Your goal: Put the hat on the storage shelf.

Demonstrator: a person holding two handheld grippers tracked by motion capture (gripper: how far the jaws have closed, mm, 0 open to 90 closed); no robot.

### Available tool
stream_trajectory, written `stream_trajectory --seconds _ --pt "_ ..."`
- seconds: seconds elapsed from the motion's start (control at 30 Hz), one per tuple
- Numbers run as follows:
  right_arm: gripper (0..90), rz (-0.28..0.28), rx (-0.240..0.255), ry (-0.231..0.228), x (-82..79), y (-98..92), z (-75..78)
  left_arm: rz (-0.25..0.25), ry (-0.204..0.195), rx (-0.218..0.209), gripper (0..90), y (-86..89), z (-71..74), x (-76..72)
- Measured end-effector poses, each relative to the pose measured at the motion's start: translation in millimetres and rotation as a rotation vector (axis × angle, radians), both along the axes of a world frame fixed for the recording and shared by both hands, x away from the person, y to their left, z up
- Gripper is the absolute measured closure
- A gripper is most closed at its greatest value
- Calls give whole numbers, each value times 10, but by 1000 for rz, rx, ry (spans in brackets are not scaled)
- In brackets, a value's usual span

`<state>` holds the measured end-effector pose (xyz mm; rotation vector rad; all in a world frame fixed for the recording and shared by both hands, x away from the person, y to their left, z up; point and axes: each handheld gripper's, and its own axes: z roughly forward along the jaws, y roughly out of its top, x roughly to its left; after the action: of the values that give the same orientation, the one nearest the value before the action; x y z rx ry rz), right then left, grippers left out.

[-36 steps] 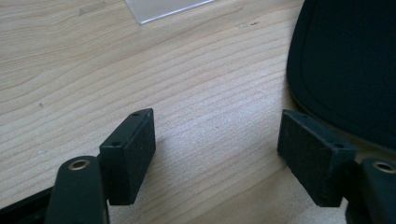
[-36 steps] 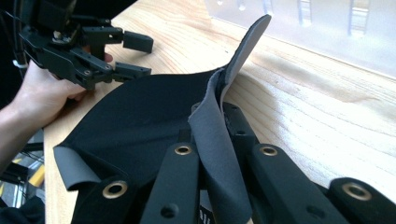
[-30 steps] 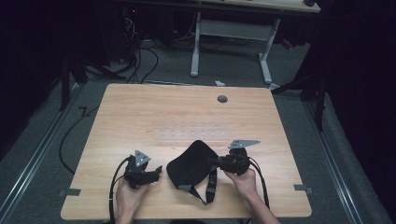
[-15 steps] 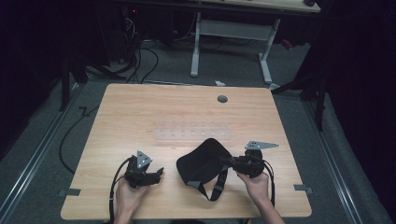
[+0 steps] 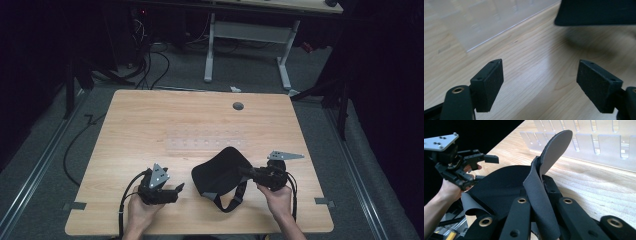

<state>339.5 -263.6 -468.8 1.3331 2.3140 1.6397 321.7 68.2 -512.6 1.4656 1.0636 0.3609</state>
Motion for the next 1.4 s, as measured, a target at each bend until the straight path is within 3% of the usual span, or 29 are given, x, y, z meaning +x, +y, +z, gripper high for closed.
stream_trajectory --seconds 0.3,0.6,0.77,0.87,1.1,1.23,1.4 --pt "852 4 8 4 12 31 43 -84 -57 9 221 -215 118 -117" --pt "851 23 -7 13 50 140 78 -124 -78 -13 240 -296 188 -166" --pt "850 32 -10 21 61 190 86 -145 -66 -24 267 -303 203 -174" --pt "849 37 -10 16 65 210 104 -136 -72 -18 281 -306 214 -172" --pt "848 58 6 9 58 266 167 -151 -96 -9 428 -329 252 -189" --pt "847 60 4 5 49 302 190 -156 -100 23 453 -375 255 -184" --pt "846 62 9 5 51 319 196 -170 -90 22 515 -369 283 -189"
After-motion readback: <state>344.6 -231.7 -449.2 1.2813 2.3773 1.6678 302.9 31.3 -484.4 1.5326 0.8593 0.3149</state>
